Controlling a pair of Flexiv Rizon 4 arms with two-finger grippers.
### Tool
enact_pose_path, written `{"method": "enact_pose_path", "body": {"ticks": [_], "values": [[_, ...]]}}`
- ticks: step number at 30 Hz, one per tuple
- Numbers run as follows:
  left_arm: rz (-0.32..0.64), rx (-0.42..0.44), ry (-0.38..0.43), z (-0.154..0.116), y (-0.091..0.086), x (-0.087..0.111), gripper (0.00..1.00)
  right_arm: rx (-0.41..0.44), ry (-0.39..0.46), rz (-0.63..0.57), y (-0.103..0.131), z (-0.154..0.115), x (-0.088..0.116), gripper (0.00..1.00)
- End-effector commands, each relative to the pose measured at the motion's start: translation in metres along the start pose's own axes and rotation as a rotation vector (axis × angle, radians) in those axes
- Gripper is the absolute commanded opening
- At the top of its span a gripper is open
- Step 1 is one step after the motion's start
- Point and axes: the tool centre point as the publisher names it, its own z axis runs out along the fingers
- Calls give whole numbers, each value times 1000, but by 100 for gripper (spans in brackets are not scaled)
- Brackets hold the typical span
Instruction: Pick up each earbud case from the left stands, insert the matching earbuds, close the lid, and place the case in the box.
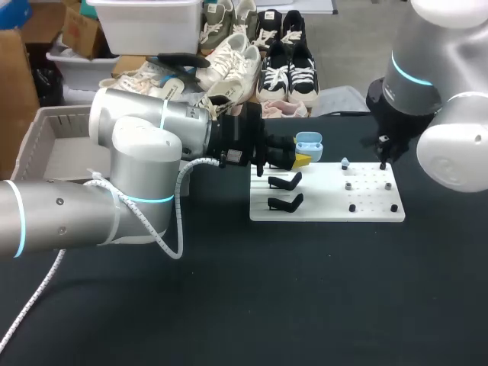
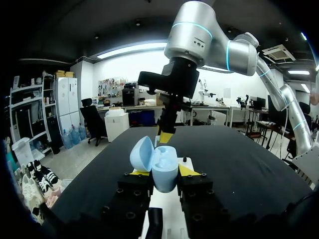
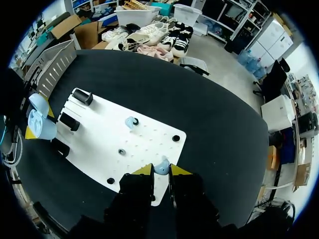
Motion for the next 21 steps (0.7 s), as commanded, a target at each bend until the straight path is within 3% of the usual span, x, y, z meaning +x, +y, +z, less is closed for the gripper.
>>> {"method": "enact_pose_path", "body": {"ticks": [1,5,10,14,21], "values": [[1,-4,-1,0,-1,0,0,11,0,11,2,0,0,0],[1,-4,-1,0,-1,0,0,-22,25,138,1,-4,-4,0],[1,-4,-1,0,-1,0,0,24,117,350,-2,-11,-2,0],[1,-4,-1,0,-1,0,0,58,157,492,3,-25,5,0],[1,-4,-1,0,-1,0,0,41,194,683,20,-49,13,0]]}}
